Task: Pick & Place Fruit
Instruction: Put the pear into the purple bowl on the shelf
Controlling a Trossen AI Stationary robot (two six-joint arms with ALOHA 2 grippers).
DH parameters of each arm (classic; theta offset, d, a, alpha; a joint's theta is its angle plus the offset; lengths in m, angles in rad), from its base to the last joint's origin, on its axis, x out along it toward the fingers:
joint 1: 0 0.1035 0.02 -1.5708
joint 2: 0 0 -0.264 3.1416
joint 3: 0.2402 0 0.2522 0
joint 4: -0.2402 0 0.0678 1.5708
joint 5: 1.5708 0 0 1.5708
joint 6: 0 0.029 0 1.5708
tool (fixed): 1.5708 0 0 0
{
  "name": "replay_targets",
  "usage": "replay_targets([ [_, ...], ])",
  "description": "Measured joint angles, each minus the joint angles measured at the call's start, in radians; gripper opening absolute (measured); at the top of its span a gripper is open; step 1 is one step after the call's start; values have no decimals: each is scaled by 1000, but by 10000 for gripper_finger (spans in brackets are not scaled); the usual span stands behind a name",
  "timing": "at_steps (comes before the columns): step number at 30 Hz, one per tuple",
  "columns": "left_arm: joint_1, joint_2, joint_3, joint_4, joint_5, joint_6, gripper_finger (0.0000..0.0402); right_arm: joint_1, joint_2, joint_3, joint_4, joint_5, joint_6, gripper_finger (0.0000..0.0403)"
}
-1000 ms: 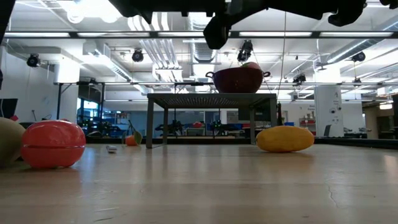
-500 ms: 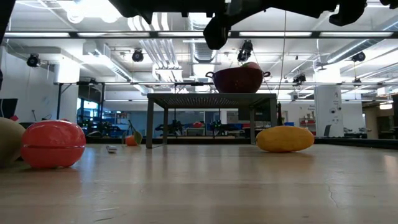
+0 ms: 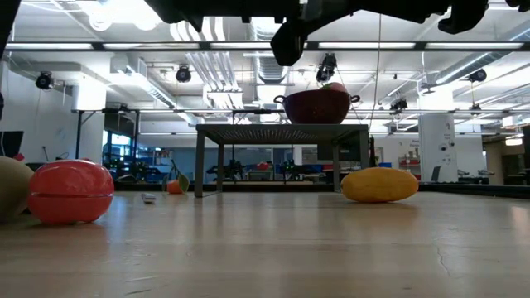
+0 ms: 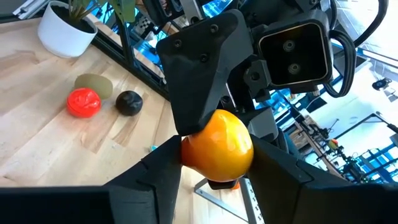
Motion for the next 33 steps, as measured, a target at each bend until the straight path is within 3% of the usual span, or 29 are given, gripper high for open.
replay_targets([
  [15,0,0,-1,-2,-4,37,161,0,0,0,2,1,4,150],
  [22,1,-2,-1,-7,-20,37,223,0,0,0,2,1,10,161],
  [29,10,-92,-2,-173,-32,78,284,-1,0,0,-2,19,79,145],
  [33,9,-180,-2,-334,-147,153,287,-1,-1,0,-8,82,99,152],
])
